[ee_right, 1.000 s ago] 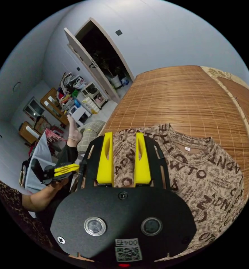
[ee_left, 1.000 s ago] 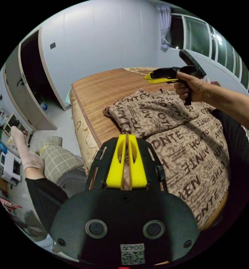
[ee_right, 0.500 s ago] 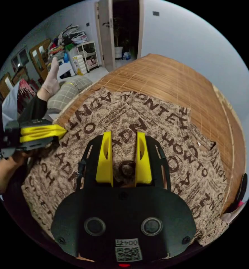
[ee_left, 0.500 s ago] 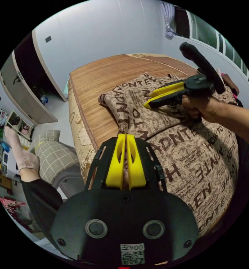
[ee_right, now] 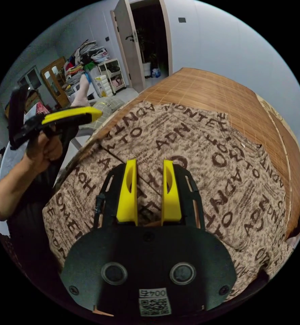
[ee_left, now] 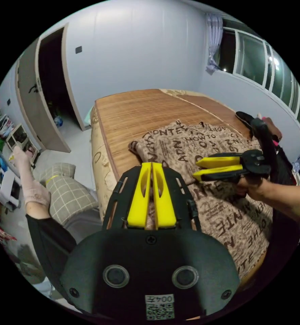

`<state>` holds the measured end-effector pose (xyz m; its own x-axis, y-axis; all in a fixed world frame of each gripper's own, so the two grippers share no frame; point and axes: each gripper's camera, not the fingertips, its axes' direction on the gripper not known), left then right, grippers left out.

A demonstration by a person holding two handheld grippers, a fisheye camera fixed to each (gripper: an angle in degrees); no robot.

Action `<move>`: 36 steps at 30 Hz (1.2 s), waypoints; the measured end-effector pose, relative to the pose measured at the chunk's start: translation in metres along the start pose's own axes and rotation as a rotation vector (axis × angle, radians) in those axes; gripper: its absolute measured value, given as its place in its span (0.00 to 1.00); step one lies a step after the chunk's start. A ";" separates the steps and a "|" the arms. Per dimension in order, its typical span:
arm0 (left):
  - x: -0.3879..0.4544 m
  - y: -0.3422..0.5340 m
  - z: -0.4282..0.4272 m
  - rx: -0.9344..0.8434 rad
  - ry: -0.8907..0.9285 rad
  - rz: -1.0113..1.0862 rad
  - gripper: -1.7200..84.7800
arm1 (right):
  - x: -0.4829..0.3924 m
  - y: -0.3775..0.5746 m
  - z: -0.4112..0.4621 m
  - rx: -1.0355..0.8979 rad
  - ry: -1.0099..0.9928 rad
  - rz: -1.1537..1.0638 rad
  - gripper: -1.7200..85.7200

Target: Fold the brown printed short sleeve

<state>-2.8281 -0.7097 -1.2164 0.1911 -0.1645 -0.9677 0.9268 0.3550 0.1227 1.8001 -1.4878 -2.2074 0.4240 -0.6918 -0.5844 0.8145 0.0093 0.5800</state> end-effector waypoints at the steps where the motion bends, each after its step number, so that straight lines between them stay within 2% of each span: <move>1: 0.008 -0.010 0.008 -0.020 -0.030 0.034 0.04 | -0.001 0.006 0.005 -0.026 0.003 0.008 0.15; 7: 0.024 -0.029 0.082 -0.217 -0.171 0.058 0.05 | -0.009 0.030 0.007 -0.029 0.084 -0.015 0.15; 12: 0.031 -0.030 0.081 -0.197 -0.201 0.080 0.05 | 0.000 0.050 0.001 -0.016 0.052 -0.002 0.15; 15: 0.022 -0.032 0.077 -0.189 -0.127 0.039 0.05 | 0.011 0.068 -0.014 0.024 -0.016 0.025 0.15; 17: 0.007 -0.031 0.065 -0.170 -0.048 -0.020 0.05 | 0.031 0.093 -0.039 0.091 -0.063 0.115 0.15; 19: 0.000 -0.026 0.048 -0.143 -0.049 -0.040 0.05 | 0.051 0.120 -0.063 0.144 -0.074 0.192 0.15; 25: 0.022 0.003 0.001 -0.090 -0.069 0.060 0.04 | 0.131 0.223 -0.117 0.201 -0.075 0.515 0.14; 28: 0.054 0.005 0.003 -0.080 -0.088 0.138 0.04 | 0.148 0.258 -0.126 0.210 -0.056 0.600 0.13; 30: 0.066 0.002 0.014 -0.127 -0.121 0.156 0.03 | 0.149 0.267 -0.129 0.220 -0.040 0.608 0.13; 32: 0.070 0.003 0.040 -0.250 -0.176 0.155 0.03 | 0.145 0.269 -0.129 0.212 -0.009 0.568 0.13; 34: 0.071 0.010 0.039 -0.191 -0.171 0.158 0.03 | 0.142 0.269 -0.125 0.175 0.022 0.524 0.13; 36: 0.070 0.007 0.035 -0.206 -0.153 0.137 0.03 | 0.140 0.271 -0.117 0.104 0.052 0.496 0.13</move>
<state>-2.7966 -0.7509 -1.2760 0.3715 -0.2337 -0.8986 0.8067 0.5603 0.1878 2.1264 -1.4974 -2.1982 0.7709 -0.5856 -0.2504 0.4679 0.2539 0.8465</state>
